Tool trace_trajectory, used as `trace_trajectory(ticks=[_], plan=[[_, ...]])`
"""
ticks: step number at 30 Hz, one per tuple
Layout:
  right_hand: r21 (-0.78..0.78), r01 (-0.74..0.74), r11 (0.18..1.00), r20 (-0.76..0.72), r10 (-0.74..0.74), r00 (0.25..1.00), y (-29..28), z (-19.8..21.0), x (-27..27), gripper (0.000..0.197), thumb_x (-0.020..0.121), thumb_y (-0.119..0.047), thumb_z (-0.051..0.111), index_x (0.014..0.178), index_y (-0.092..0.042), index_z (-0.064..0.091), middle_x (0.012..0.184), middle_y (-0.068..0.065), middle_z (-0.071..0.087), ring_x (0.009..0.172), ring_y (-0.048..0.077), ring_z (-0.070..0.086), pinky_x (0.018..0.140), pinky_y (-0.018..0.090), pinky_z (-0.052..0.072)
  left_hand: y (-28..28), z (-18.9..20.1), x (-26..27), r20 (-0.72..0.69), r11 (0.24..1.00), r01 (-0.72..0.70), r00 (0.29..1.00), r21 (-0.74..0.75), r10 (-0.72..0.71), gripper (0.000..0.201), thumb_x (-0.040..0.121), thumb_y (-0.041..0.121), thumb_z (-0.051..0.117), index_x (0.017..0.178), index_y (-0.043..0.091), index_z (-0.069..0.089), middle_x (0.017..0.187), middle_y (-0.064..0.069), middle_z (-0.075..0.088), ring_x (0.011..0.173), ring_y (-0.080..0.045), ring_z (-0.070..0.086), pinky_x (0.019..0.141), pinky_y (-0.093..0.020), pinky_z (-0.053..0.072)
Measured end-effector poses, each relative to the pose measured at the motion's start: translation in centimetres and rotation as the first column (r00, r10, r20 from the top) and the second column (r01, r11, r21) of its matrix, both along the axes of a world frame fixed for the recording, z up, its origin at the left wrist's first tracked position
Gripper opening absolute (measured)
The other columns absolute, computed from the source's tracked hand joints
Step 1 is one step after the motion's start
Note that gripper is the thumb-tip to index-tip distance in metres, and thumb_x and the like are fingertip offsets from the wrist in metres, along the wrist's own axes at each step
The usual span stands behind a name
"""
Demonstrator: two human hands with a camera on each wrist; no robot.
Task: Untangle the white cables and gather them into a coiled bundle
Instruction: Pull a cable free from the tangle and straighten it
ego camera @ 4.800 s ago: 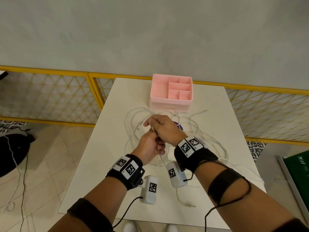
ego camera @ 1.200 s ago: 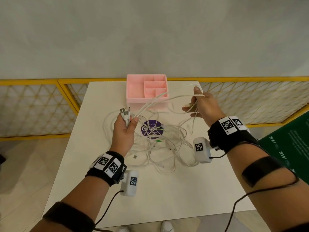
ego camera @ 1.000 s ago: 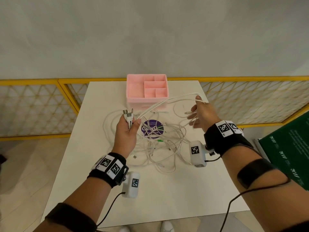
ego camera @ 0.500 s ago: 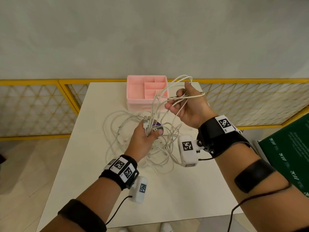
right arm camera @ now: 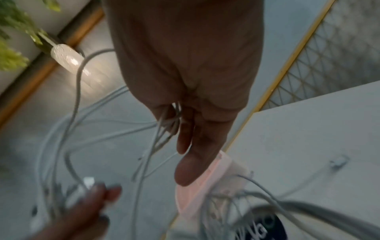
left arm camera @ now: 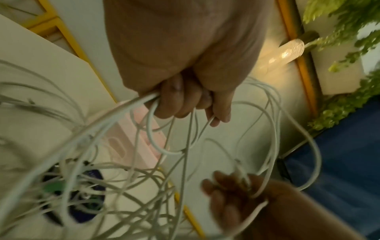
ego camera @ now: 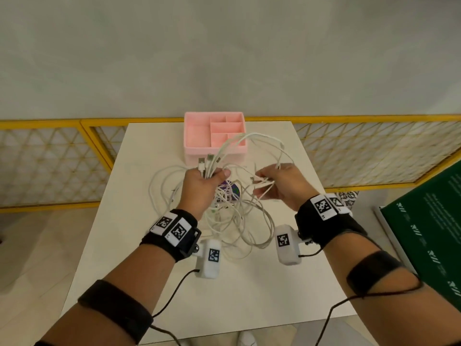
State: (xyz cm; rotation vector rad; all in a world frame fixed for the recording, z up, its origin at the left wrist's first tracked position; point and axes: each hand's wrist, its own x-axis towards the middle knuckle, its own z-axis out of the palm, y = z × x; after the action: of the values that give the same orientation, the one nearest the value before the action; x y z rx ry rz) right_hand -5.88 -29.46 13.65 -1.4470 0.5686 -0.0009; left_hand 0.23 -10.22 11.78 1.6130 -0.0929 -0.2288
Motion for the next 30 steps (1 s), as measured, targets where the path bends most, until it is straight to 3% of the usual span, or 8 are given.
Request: trace_trajectory(ticks=[5, 8, 14, 17, 19, 21, 24, 30], plan=[[-0.004, -0.195, 0.981, -0.008, 0.195, 0.981, 2.9, -2.4, 0.5, 0.015, 0.09, -0.002, 0.065, 0.102, 0.001, 0.073, 0.09, 0.023, 0.07, 0.071, 0.031, 0.067, 0.06, 0.031, 0.056, -1.0, 2.6, 0.8, 0.121, 0.999, 0.028, 0.992, -0.019, -0.025, 0.007, 0.087, 0.014, 0.077, 0.083, 0.011, 0.072, 0.048, -0.006, 0.052, 0.039, 0.005, 0.049, 0.045, -0.009, 0.037], [-0.087, -0.25, 0.964, -0.006, 0.25, 0.968, 3.7, -2.9, 1.2, 0.008, 0.086, 0.001, 0.069, 0.093, 0.0, 0.073, 0.075, 0.017, 0.067, 0.062, 0.023, 0.063, 0.06, 0.029, 0.052, -1.1, 2.6, 1.0, 0.189, 0.998, 0.052, 0.981, 0.019, -0.055, 0.011, 0.084, 0.014, 0.08, 0.076, 0.02, 0.074, 0.062, 0.01, 0.069, 0.064, 0.001, 0.067, 0.066, -0.015, 0.05], [-0.198, -0.205, 0.958, 0.126, 0.232, 0.964, 3.4, -1.0, 2.0, 0.006, 0.087, 0.001, 0.069, 0.081, 0.002, 0.071, 0.072, 0.022, 0.065, 0.059, 0.026, 0.061, 0.057, 0.031, 0.053, -0.2, 2.1, 1.2, 0.225, 0.995, 0.09, 0.969, 0.046, -0.098, 0.019, 0.083, 0.016, 0.081, 0.101, 0.009, 0.078, 0.095, 0.001, 0.077, 0.092, -0.012, 0.073, 0.088, -0.029, 0.056], [-0.008, -0.024, 1.0, 0.275, 0.025, 0.961, 2.4, 0.9, 3.0, 0.007, 0.092, 0.0, 0.063, 0.086, -0.001, 0.067, 0.078, 0.02, 0.063, 0.065, 0.03, 0.065, 0.061, 0.031, 0.058, 0.6, 1.8, 1.7, 0.2, 0.997, 0.076, 0.977, 0.023, -0.079, 0.027, 0.086, 0.013, 0.078, 0.111, 0.005, 0.074, 0.089, 0.005, 0.076, 0.08, 0.004, 0.07, 0.079, -0.017, 0.052], [0.06, 0.029, 0.998, 0.338, -0.048, 0.94, 1.4, 2.1, 3.7, 0.009, 0.095, -0.001, 0.06, 0.088, -0.004, 0.065, 0.079, 0.015, 0.066, 0.069, 0.03, 0.068, 0.063, 0.03, 0.058, 0.9, 1.5, 1.9, 0.191, 0.997, 0.067, 0.979, 0.026, -0.07, 0.028, 0.087, 0.01, 0.077, 0.113, 0.001, 0.071, 0.09, 0.004, 0.072, 0.065, -0.006, 0.066, 0.065, -0.007, 0.046], [0.153, 0.044, 0.987, 0.405, -0.103, 0.908, 0.4, 3.5, 4.0, 0.011, 0.097, 0.0, 0.056, 0.092, -0.003, 0.065, 0.082, 0.014, 0.069, 0.074, 0.031, 0.071, 0.066, 0.03, 0.059, 1.2, 1.1, 2.0, 0.166, 0.997, 0.068, 0.984, 0.024, -0.071, 0.025, 0.087, 0.01, 0.076, 0.11, 0.002, 0.072, 0.093, -0.004, 0.072, 0.06, -0.017, 0.06, 0.058, -0.014, 0.048], [0.333, 0.037, 0.942, 0.502, -0.21, 0.839, -0.9, 4.9, 4.2, 0.015, 0.096, 0.003, 0.053, 0.096, -0.005, 0.066, 0.088, 0.012, 0.073, 0.082, 0.029, 0.073, 0.075, 0.032, 0.06, 1.3, 0.3, 1.9, 0.132, 0.996, 0.086, 0.987, 0.022, -0.088, 0.023, 0.087, 0.012, 0.076, 0.107, 0.001, 0.073, 0.102, -0.004, 0.076, 0.059, 0.007, 0.06, 0.062, -0.016, 0.047], [0.206, 0.012, 0.978, 0.491, -0.115, 0.864, -1.3, 4.0, 3.9, 0.011, 0.096, 0.0, 0.055, 0.088, -0.007, 0.055, 0.087, 0.016, 0.073, 0.082, 0.033, 0.073, 0.077, 0.039, 0.057, 1.4, -1.1, 1.5, 0.078, 0.996, 0.075, 0.994, 0.057, -0.079, 0.018, 0.091, 0.015, 0.073, 0.104, 0.003, 0.074, 0.062, 0.018, 0.06, 0.042, 0.008, 0.049, 0.046, -0.005, 0.035]])
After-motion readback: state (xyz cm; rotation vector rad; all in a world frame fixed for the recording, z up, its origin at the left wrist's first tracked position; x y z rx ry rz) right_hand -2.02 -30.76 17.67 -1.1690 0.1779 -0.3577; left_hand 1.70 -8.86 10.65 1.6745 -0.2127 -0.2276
